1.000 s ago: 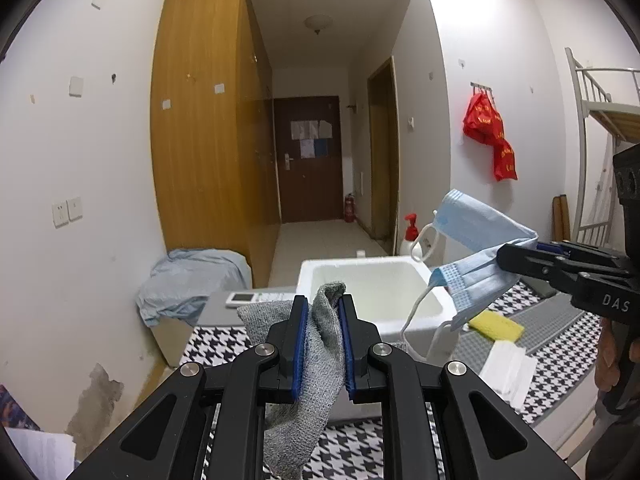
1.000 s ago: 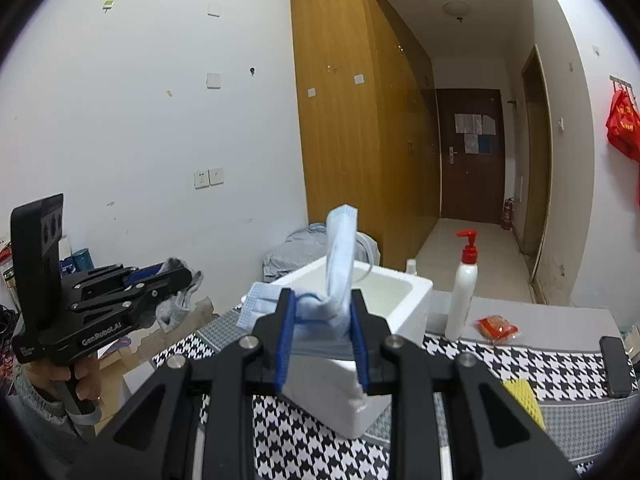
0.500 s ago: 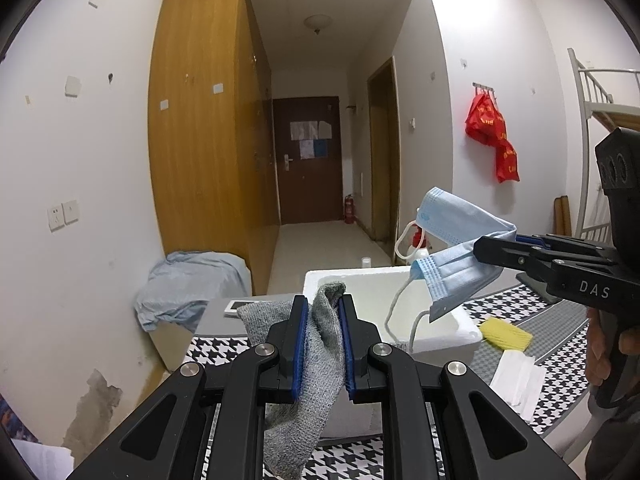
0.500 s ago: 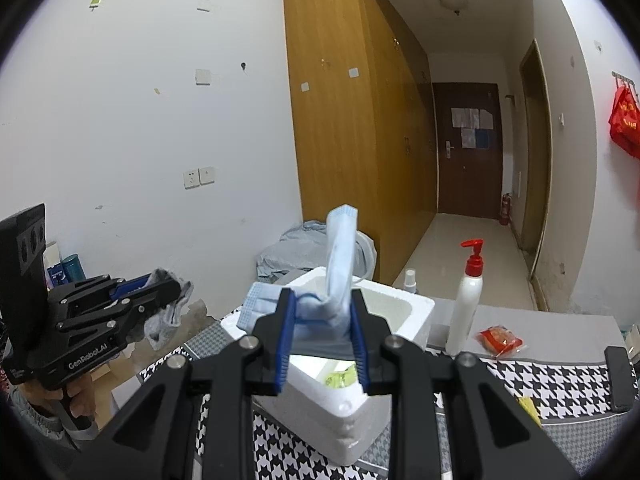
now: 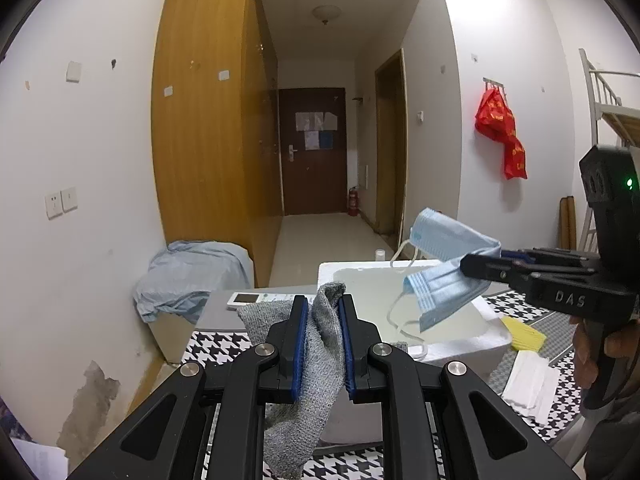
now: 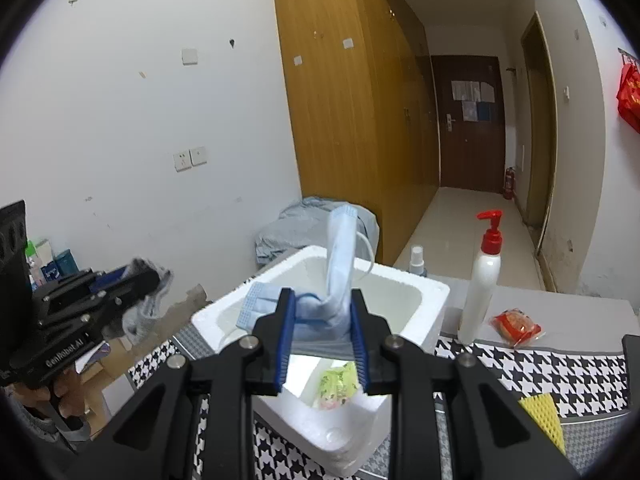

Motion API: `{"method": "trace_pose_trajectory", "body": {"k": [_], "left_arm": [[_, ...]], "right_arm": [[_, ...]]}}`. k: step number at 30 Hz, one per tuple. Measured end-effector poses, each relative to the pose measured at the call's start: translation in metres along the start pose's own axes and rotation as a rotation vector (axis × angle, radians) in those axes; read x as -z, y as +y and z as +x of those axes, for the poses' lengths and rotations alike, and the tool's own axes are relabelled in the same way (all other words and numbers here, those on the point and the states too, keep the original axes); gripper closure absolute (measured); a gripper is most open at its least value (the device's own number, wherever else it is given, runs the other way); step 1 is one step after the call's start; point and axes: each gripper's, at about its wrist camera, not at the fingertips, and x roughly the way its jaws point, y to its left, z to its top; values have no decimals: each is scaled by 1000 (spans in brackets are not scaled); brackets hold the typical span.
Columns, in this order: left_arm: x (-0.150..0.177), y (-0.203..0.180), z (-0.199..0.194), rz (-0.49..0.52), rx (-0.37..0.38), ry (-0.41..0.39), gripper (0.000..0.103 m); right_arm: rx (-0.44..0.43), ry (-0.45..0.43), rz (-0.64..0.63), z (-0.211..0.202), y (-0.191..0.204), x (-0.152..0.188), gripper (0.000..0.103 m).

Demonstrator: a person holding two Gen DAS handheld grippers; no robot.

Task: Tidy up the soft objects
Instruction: 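Carry the mask over the foam box and open the right tool while the left tool carries the sock, then lower the grey sock into the foam box and open the left tool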

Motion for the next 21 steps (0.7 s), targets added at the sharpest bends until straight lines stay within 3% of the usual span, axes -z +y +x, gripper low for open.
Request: {"method": "trace_pose_trajectory", "body": {"k": [1, 3, 4, 5, 11, 21], "left_arm": [[0, 1, 2, -5, -4, 1, 87], [-1, 1, 6, -13, -16, 3, 87], [-1, 1, 7, -18, -22, 3, 86], [0, 1, 9, -22, -28, 3, 86], [-2, -10, 11, -41, -87, -18, 86], [-11, -22, 23, -24, -48, -6, 86]], "right_arm": [[1, 4, 3, 2, 0, 0, 72], [4, 19, -1, 7, 0, 0, 56], [5, 19, 4, 8, -1, 1, 33], [0, 14, 10, 8, -1, 1, 19], [-9, 12, 26, 5, -5, 3, 18], [8, -12, 48, -17, -18, 12, 8]]}}
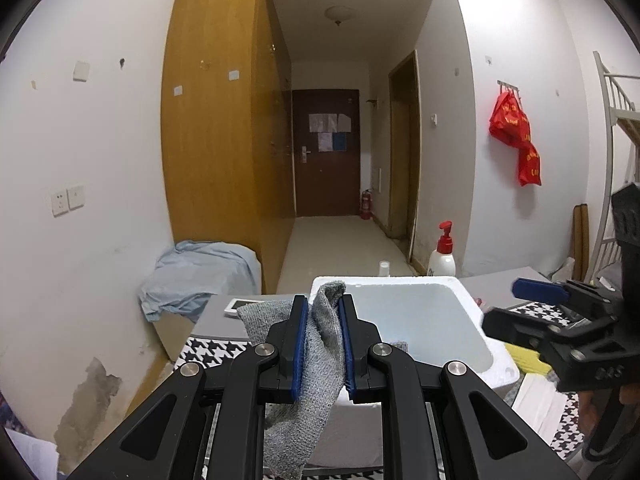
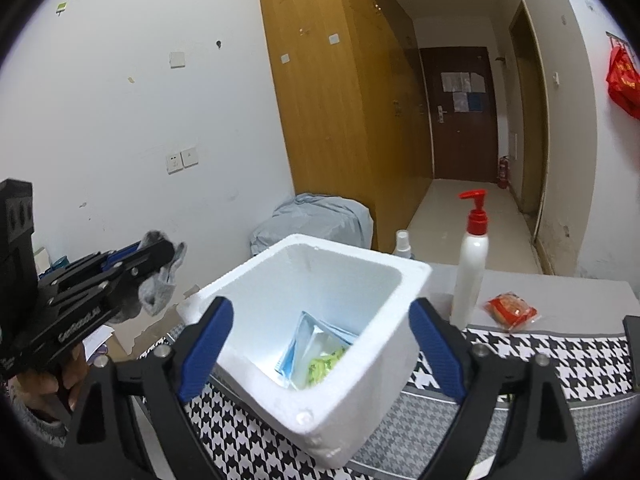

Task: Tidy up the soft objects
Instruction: 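Lower the grey sock into the foam box and open the left tool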

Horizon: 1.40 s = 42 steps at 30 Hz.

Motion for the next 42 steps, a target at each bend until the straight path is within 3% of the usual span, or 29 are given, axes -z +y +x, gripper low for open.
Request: {"method": "trace_pose_trajectory", "body": {"k": [35, 38, 40, 42], "left_arm": [[-12, -43, 60, 41, 37, 69, 84], [-10, -43, 64, 39, 31, 83, 71], [-10, -43, 65, 31, 22, 78, 39], [-10, -40, 64, 7, 14, 69, 26]], "right_arm": [[141, -24, 55, -45, -56, 28, 7], [152, -31, 61, -51, -61, 31, 7], [163, -36, 68, -55, -64, 32, 7], [172, -39, 76, -57, -67, 34, 6]]}}
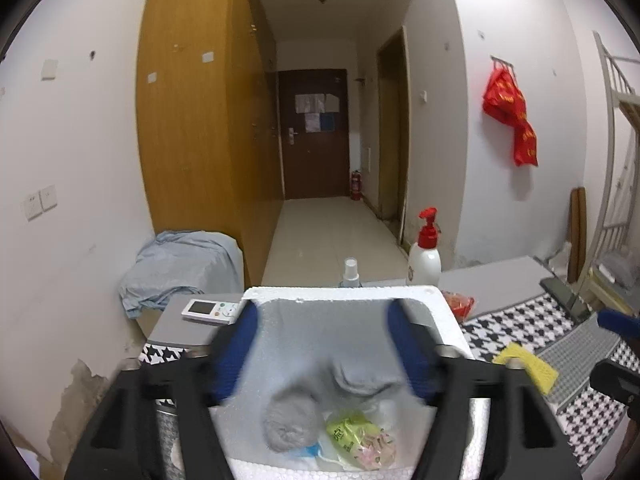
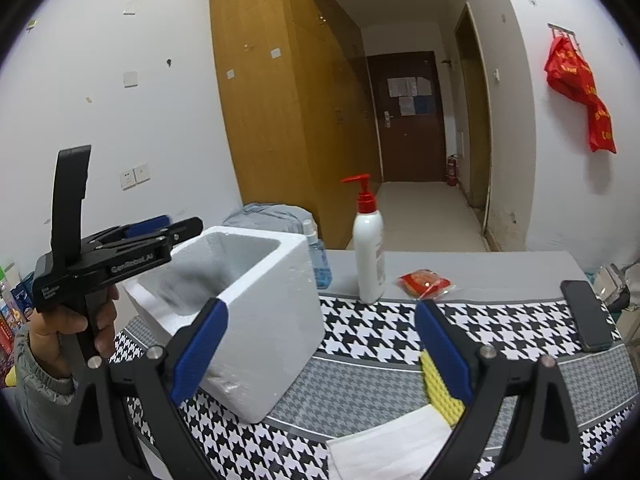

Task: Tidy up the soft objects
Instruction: 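Lower the grey sock into the foam box and open the left tool, then withdraw both tools from the box back toward the white tissues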

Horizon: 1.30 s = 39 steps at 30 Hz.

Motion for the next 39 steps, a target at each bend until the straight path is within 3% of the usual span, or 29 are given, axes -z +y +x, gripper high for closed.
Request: {"method": "trace_pose_trajectory", "body": {"k": [3, 8, 39], "left_arm": [[-1, 1, -2, -11, 3, -7, 10], [0, 0, -11, -19, 14, -28, 2], [12, -26, -121, 36, 57, -145, 1]], "right_arm": [[15, 1, 15, -2, -6, 2, 6], [22, 1, 19, -6, -7, 5, 1], [48, -101, -41, -86, 26, 17, 0]]}}
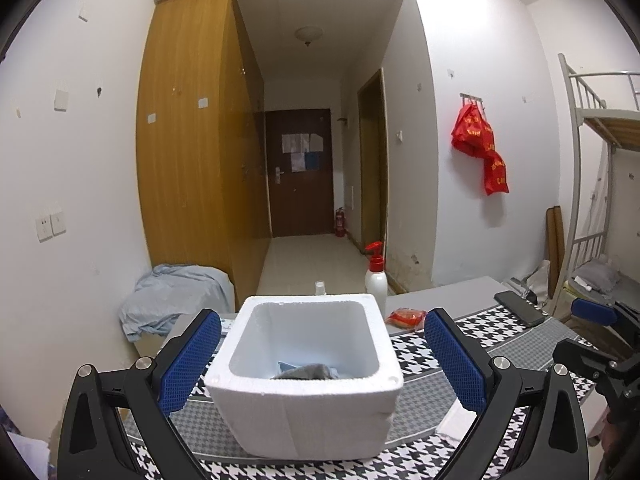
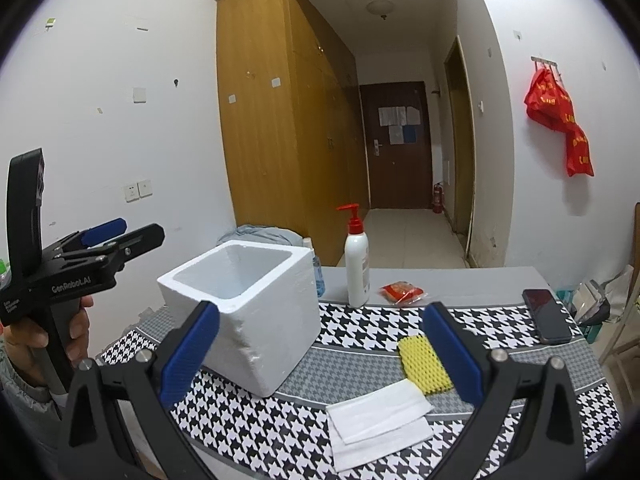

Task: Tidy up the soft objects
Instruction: 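Withdraw both tools from the box back toward the white tissues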

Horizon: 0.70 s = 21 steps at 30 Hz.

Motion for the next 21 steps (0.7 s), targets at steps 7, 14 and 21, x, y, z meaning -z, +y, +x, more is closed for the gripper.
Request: {"method": "trace_pose_trajectory", "body": {"k": [7, 14, 21], "left_arm": [[5, -7, -21, 5, 14, -16, 1], [15, -7, -35, -6, 30, -24, 1], [32, -13, -40, -19, 64, -39, 1]], "right_arm": [[6, -7, -9, -16, 5, 6, 0], [0, -16, -11, -28, 7, 16, 0], [9, -16, -27, -33, 9, 29, 0]]}}
